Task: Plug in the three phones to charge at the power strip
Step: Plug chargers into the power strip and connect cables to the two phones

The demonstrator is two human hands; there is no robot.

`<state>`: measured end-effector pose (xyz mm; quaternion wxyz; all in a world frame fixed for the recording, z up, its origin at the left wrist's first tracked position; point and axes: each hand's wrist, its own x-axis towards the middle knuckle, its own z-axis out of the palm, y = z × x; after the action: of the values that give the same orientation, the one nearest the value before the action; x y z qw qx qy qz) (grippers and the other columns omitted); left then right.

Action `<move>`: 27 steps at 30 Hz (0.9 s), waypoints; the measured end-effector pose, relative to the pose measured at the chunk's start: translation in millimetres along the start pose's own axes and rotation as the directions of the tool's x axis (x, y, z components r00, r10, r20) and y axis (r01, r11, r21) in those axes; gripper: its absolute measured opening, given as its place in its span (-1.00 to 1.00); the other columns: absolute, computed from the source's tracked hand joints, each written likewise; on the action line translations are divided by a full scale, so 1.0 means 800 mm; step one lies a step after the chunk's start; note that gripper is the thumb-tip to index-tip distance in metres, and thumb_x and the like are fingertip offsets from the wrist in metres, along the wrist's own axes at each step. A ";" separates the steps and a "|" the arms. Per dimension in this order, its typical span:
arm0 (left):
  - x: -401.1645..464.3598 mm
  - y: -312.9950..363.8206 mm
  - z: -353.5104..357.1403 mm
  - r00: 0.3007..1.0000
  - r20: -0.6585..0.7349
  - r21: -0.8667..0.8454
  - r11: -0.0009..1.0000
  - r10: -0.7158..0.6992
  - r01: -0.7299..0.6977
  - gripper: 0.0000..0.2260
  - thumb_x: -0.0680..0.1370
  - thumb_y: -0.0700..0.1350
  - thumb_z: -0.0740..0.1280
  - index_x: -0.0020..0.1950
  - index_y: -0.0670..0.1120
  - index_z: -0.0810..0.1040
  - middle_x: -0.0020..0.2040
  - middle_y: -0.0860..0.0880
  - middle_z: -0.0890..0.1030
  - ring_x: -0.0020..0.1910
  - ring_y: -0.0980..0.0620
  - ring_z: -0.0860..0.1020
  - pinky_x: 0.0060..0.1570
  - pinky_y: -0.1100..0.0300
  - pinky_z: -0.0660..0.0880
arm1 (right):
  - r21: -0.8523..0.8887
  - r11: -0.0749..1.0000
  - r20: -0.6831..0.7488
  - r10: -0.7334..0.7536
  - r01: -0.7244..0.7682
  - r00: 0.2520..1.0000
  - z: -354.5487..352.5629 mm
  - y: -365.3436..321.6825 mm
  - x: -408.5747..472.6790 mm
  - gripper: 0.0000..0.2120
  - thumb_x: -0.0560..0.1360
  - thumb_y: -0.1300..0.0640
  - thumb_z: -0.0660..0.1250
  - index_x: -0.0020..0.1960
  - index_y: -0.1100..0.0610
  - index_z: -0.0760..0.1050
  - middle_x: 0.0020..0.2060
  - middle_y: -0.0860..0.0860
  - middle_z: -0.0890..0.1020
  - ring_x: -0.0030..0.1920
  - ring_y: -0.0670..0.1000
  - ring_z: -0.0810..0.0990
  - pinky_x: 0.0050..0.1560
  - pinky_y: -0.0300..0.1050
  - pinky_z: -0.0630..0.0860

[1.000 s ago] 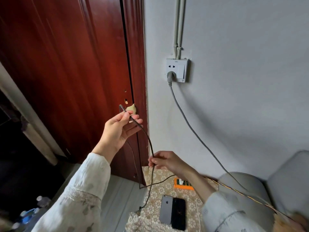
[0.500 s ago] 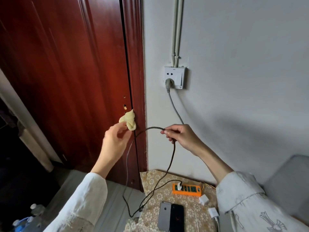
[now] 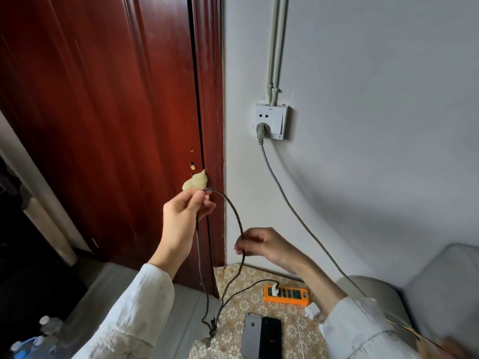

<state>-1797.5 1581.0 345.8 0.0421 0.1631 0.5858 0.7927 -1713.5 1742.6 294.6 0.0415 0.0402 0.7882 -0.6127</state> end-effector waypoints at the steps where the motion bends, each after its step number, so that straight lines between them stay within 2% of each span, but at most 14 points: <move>1: 0.003 0.003 -0.004 0.999 -0.029 -0.072 0.997 -0.021 0.019 -0.78 0.57 -0.27 0.17 -0.20 -0.18 0.55 -0.40 -0.02 0.49 -0.38 0.14 0.53 -0.22 0.32 0.58 | -0.038 0.999 0.004 0.024 -0.024 1.000 0.002 0.008 0.000 -0.89 0.52 0.19 0.27 -0.13 0.11 0.56 -0.21 -0.02 0.63 -0.12 -0.08 0.61 0.10 -0.15 0.54; 3: 0.007 0.007 -0.017 0.997 -0.070 -0.065 0.998 -0.029 0.025 -0.78 0.58 -0.24 0.18 -0.18 -0.14 0.58 -0.44 0.04 0.52 -0.37 0.14 0.54 -0.25 0.33 0.57 | -0.079 0.995 -0.070 0.049 -0.055 0.996 0.001 0.020 0.000 -0.86 0.54 0.19 0.23 -0.14 0.13 0.54 -0.26 0.00 0.61 -0.16 -0.02 0.60 0.10 -0.03 0.53; 5: 0.010 0.006 -0.030 0.998 -0.063 0.133 0.991 0.000 0.008 -0.81 0.58 -0.22 0.19 -0.10 -0.14 0.59 -0.41 0.04 0.56 -0.40 0.16 0.55 -0.30 0.34 0.54 | -0.084 0.996 -0.202 0.013 -0.031 0.979 -0.006 0.024 0.000 -0.83 0.55 0.23 0.20 -0.13 0.19 0.54 -0.36 0.02 0.55 -0.26 0.03 0.53 -0.04 -0.02 0.53; 7: 0.011 0.003 -0.040 1.000 -0.013 0.345 0.939 0.019 -0.013 -0.83 0.56 -0.23 0.20 0.02 -0.15 0.58 -0.32 -0.01 0.57 -0.44 0.20 0.52 -0.39 0.37 0.48 | -0.131 0.991 -0.290 -0.056 0.018 0.955 -0.015 0.013 0.001 -0.83 0.55 0.21 0.20 -0.09 0.17 0.57 -0.41 -0.01 0.48 -0.36 -0.02 0.45 -0.25 -0.15 0.46; 9: 0.009 0.004 -0.042 0.996 0.065 0.479 0.874 0.056 -0.081 -0.84 0.54 -0.23 0.24 0.07 -0.11 0.56 -0.28 0.00 0.57 -0.44 0.24 0.50 -0.43 0.42 0.42 | -0.239 0.968 -0.312 -0.154 0.079 0.938 -0.023 -0.006 0.004 -0.83 0.54 0.15 0.24 -0.09 0.11 0.61 -0.44 -0.02 0.46 -0.42 -0.09 0.36 -0.36 -0.22 0.32; 12: 0.002 0.004 -0.029 0.948 0.293 0.625 0.726 0.124 -0.287 -0.85 0.50 -0.18 0.32 0.04 -0.03 0.57 -0.28 0.11 0.55 -0.36 0.26 0.49 -0.31 0.49 0.37 | -0.356 0.913 -0.278 -0.307 0.200 0.910 -0.027 -0.042 0.011 -0.83 0.50 0.07 0.29 -0.10 0.11 0.64 -0.40 0.10 0.55 -0.41 -0.14 0.36 -0.36 -0.28 0.24; 14: -0.004 0.002 -0.013 0.904 0.405 0.650 0.651 0.138 -0.391 -0.91 0.50 -0.15 0.33 -0.02 -0.08 0.59 -0.34 0.13 0.53 -0.39 0.24 0.45 -0.32 0.48 0.33 | -0.372 0.894 -0.256 -0.357 0.250 0.898 -0.024 -0.056 0.016 -0.84 0.48 0.09 0.32 -0.06 0.12 0.64 -0.38 -0.15 0.60 -0.38 -0.28 0.46 -0.32 -0.46 0.31; 15: -0.006 0.002 -0.008 0.896 0.414 0.649 0.640 0.157 -0.412 -0.91 0.51 -0.14 0.31 -0.05 -0.12 0.59 -0.38 0.11 0.53 -0.42 0.23 0.43 -0.36 0.46 0.31 | -0.351 0.900 -0.249 -0.357 0.260 0.900 -0.022 -0.059 0.017 -0.84 0.48 0.10 0.32 -0.05 0.13 0.64 -0.43 -0.24 0.57 -0.38 -0.32 0.48 -0.31 -0.50 0.32; 17: -0.005 0.002 -0.005 0.900 0.376 0.615 0.667 0.221 -0.421 -0.85 0.54 -0.14 0.26 -0.12 -0.18 0.57 -0.46 0.13 0.51 -0.48 0.27 0.40 -0.41 0.47 0.28 | -0.245 0.939 -0.236 -0.300 0.242 0.924 -0.021 -0.053 0.017 -0.81 0.47 0.07 0.33 -0.09 0.18 0.62 -0.56 -0.20 0.48 -0.48 -0.23 0.43 -0.36 -0.43 0.33; 20: -0.003 -0.001 -0.010 0.937 0.251 0.502 0.795 0.242 -0.340 -0.81 0.57 -0.13 0.19 -0.19 -0.10 0.53 -0.53 0.17 0.45 -0.54 0.25 0.35 -0.48 0.45 0.23 | -0.111 0.983 -0.228 -0.167 0.145 0.959 -0.025 -0.023 0.011 -0.77 0.48 0.10 0.32 -0.16 0.28 0.59 -0.52 -0.08 0.42 -0.49 -0.16 0.41 -0.28 -0.24 0.46; 22: 0.002 -0.005 -0.018 0.976 0.091 0.342 0.915 0.196 -0.215 -0.78 0.59 -0.14 0.16 -0.21 -0.07 0.51 -0.58 0.12 0.33 -0.57 0.21 0.24 -0.54 0.38 0.20 | -0.095 0.993 -0.238 -0.086 0.065 0.967 -0.032 0.002 0.002 -0.83 0.50 0.13 0.29 -0.19 0.17 0.61 -0.49 -0.05 0.44 -0.46 -0.16 0.44 -0.25 -0.23 0.50; 24: 0.009 -0.006 -0.028 0.993 -0.061 0.180 0.979 0.103 -0.091 -0.75 0.60 -0.14 0.15 -0.24 -0.07 0.50 -0.56 0.13 0.29 -0.57 0.19 0.21 -0.57 0.35 0.16 | -0.090 0.996 -0.262 -0.020 -0.004 0.965 -0.039 0.023 -0.009 -0.83 0.51 0.14 0.28 -0.19 0.08 0.61 -0.49 -0.08 0.46 -0.44 -0.13 0.44 -0.30 -0.27 0.46; 25: 0.012 -0.007 -0.034 0.994 -0.083 0.176 0.983 0.064 -0.049 -0.76 0.59 -0.13 0.16 -0.25 -0.07 0.50 -0.54 0.13 0.31 -0.56 0.17 0.22 -0.56 0.34 0.17 | -0.084 0.996 -0.289 -0.001 -0.024 0.957 -0.042 0.031 -0.013 -0.83 0.52 0.14 0.27 -0.18 0.06 0.62 -0.50 -0.10 0.45 -0.44 -0.10 0.42 -0.33 -0.26 0.42; 27: 0.014 -0.013 -0.040 1.000 0.008 0.348 0.937 0.009 -0.011 -0.79 0.57 -0.09 0.21 -0.22 -0.09 0.53 -0.50 0.10 0.36 -0.53 0.15 0.27 -0.51 0.33 0.23 | -0.112 0.993 -0.355 -0.013 -0.029 0.935 -0.048 0.037 -0.018 -0.83 0.52 0.12 0.27 -0.17 0.00 0.61 -0.56 -0.13 0.41 -0.46 -0.08 0.35 -0.39 -0.27 0.31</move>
<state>-1819.6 1557.7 330.0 0.0105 0.1733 0.7158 0.6764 -1696.5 1786.8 277.6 -0.0966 0.1508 0.8166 -0.5487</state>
